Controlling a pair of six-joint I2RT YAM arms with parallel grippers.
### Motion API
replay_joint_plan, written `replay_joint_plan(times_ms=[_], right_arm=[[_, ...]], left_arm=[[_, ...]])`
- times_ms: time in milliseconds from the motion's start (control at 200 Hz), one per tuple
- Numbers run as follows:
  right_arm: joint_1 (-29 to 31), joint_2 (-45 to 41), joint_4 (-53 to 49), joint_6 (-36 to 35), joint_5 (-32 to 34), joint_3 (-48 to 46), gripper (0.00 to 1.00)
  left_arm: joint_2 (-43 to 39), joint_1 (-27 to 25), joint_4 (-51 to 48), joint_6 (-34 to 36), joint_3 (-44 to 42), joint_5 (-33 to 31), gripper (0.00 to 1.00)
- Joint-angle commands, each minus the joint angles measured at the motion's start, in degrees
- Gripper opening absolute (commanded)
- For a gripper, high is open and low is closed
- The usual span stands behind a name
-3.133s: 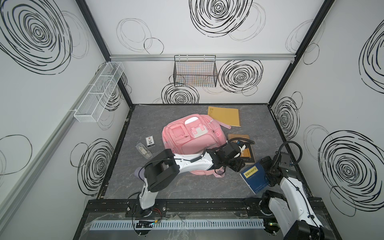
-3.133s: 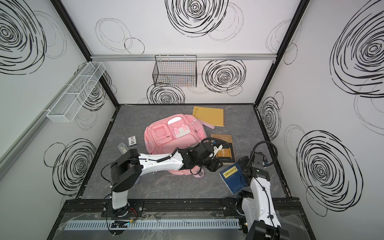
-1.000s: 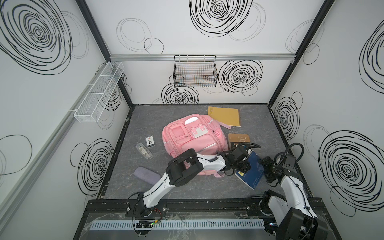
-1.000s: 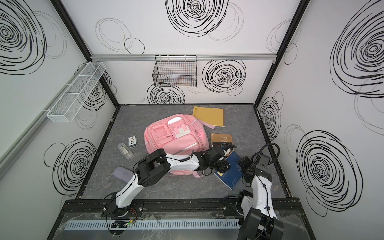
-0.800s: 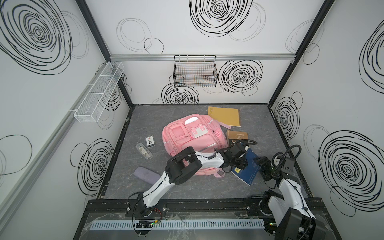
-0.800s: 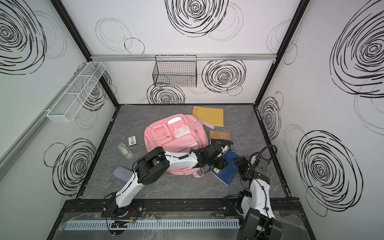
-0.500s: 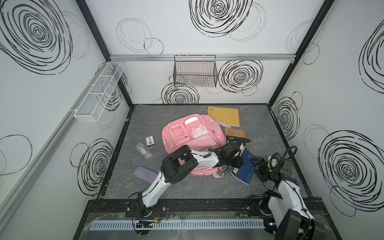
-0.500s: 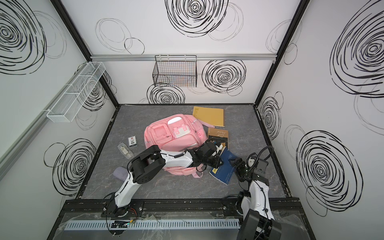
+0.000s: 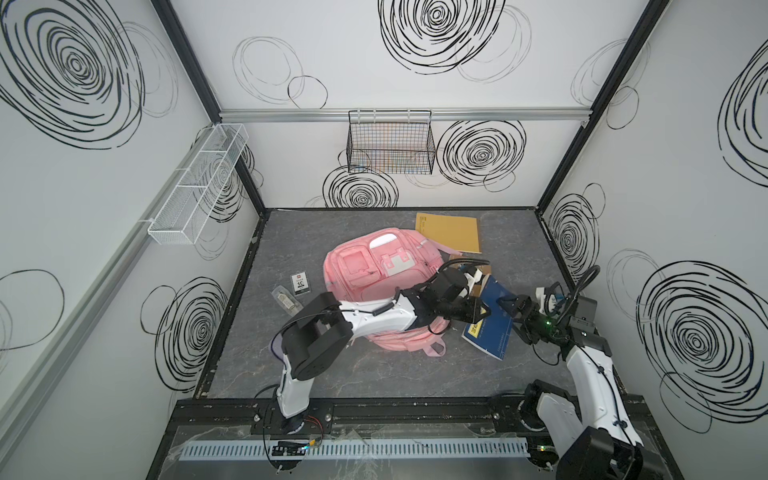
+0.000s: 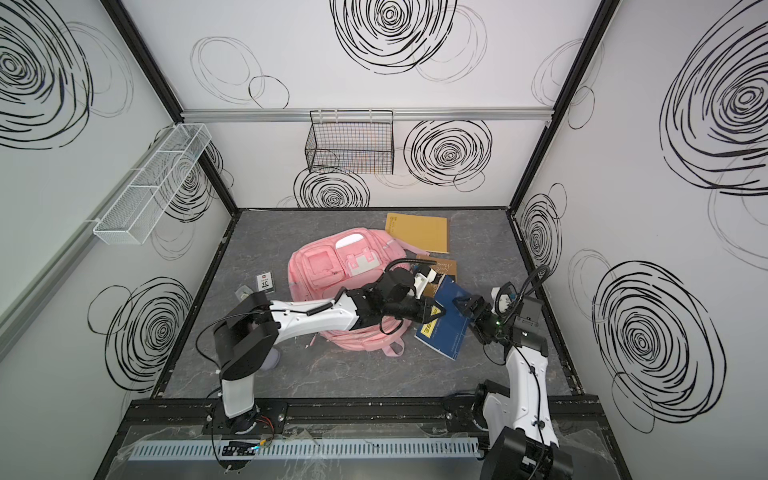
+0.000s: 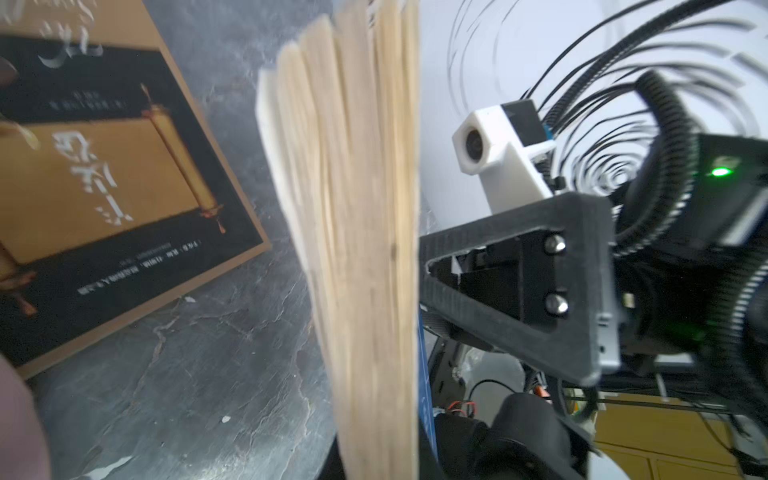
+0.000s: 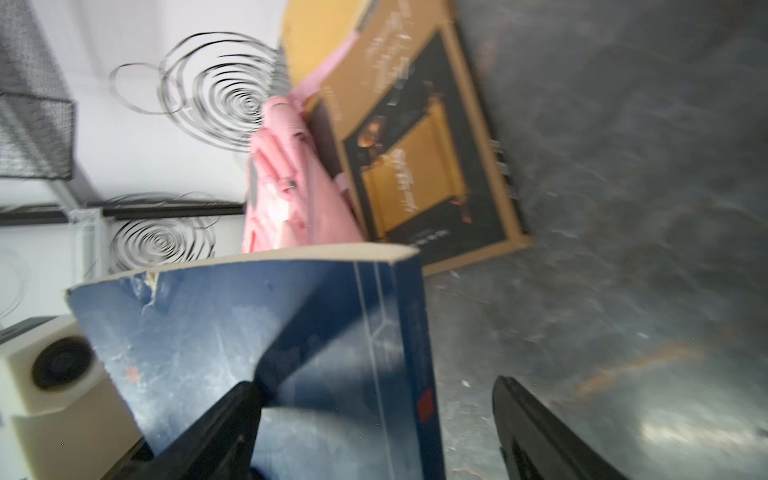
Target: Pack the student bag
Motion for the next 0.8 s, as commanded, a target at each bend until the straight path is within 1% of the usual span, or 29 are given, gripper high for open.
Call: replay_joint_plan(times_ms=[0,45,120,150,205,250,270,335,385,425,500,605,695,745,795], right_arm=[[4.83,0.27,8.03,2.24,-10.13,3.12,0.93],[7.38,-0.06,11.06,3.83,-11.92,4.73,0.92],[11.77,-1.31,14.20,5.24,-11.41,7.66,0.91],[13.65,-2.51,17.70,7.80,-11.43,7.82,0.90],[17.22,-5.59,29.10,15.22,-11.06,6.30,0.88],[19.48,-8.07,37.02,20.37,-9.00,4.51,0.85],[20.74,-9.86,40.74,22.81,-6.76,3.63,0.84],[23.89,-14.20,45.94,25.27,-0.27,1.69,0.83],[25.71,-16.54,47.25,25.41,3.06,1.01,0.85],[26.97,-17.43,49.05,26.02,4.25,0.66,0.86],[28.63,-16.73,51.07,27.01,4.42,1.13,0.86],[31.30,-13.27,49.02,26.79,4.45,4.03,0.86],[33.44,-10.62,43.45,23.55,5.84,7.40,0.84],[34.75,-9.75,44.23,23.48,5.97,7.80,0.83],[35.98,-9.18,46.64,24.39,6.49,7.57,0.78]], left_arm=[[-8.29,3.70,5.41,0.50,-1.58,3.96,0.00],[-10.88,5.08,4.78,1.00,-2.43,4.61,0.00],[-14.99,7.19,4.16,1.84,-4.14,5.19,0.00],[-16.41,8.02,3.99,1.96,-4.76,5.43,0.00],[-18.87,9.19,4.16,2.07,-5.82,5.85,0.00],[-20.52,10.11,4.52,1.95,-6.82,6.02,0.00],[-21.20,10.47,4.72,1.73,-7.22,6.00,0.00],[-23.08,11.34,5.63,0.39,-8.68,6.79,0.00],[-24.41,11.92,7.59,-1.47,-10.05,7.80,0.00],[-25.30,12.08,9.18,-2.73,-10.86,8.75,0.00],[-26.68,11.71,10.21,-3.46,-11.50,9.97,0.00],[-28.89,10.89,11.12,-3.54,-12.33,10.76,0.00],[-31.44,10.86,11.17,-3.26,-13.39,9.76,0.00],[-32.80,10.80,11.30,-2.53,-13.98,9.60,0.00],[-33.75,10.72,11.09,-2.04,-14.53,9.89,0.00]])
